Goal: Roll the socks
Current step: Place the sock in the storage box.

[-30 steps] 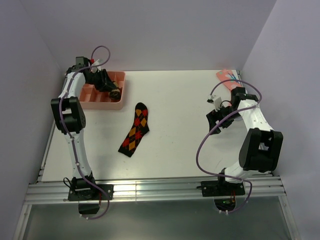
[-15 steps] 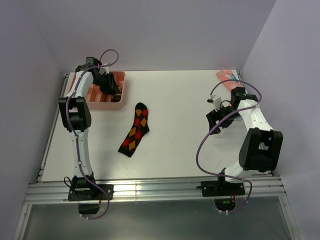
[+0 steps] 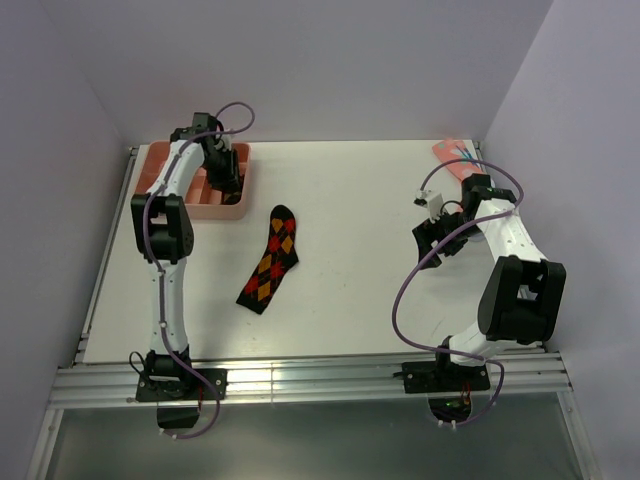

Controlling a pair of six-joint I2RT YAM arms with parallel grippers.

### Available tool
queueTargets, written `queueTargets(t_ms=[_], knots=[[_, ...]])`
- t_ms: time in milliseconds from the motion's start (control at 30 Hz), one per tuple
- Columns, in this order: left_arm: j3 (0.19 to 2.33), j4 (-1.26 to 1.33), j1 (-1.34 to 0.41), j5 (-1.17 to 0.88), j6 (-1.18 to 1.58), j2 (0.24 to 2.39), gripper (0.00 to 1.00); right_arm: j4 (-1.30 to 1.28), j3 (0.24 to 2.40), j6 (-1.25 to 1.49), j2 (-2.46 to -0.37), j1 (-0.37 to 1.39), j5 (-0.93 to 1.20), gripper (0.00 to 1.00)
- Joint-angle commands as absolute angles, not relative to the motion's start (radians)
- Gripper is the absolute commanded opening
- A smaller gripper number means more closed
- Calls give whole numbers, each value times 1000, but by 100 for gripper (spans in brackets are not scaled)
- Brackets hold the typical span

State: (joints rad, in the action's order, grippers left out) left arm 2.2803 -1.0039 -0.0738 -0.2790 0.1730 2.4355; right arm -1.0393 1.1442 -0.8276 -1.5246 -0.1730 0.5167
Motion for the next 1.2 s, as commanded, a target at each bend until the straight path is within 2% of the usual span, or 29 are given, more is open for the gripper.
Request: queueTargets(t_ms=[0,233,300,333,367,433,467,567,800,867,1167], knots=[[2289,-1019,-97,-140,195,2467,0,-1026,1138,-834,-1522,-178,531,89],[2235,-957,-144,-32,225,2447,0,-1014,1117,-831,-1514,-178,526,89],[2195,-931,-155,-22,232,2434,3,-1011,1112,-833,-1511,-178,523,89],[2186,-920,-158,-8,235,2430,6,-1008,1111,-831,-1509,-178,522,89],[2168,-904,-161,-3,235,2421,14,-1006,1109,-833,-1508,-178,520,89],[2160,-894,-175,-5,236,2418,21,-1006,1106,-833,-1506,-178,518,89],[2152,-884,-184,24,241,2411,31,-1005,1106,-833,-1505,-178,517,89],[2120,-852,-195,31,247,2379,42,-1005,1104,-833,-1503,-178,517,89],[2071,-782,-206,34,255,2313,54,-996,1095,-834,-1505,-178,514,89],[2082,-790,-207,41,253,2318,68,-996,1098,-833,-1506,-178,515,89],[2060,-798,-210,61,250,2321,70,-1012,1127,-831,-1514,-178,526,89]])
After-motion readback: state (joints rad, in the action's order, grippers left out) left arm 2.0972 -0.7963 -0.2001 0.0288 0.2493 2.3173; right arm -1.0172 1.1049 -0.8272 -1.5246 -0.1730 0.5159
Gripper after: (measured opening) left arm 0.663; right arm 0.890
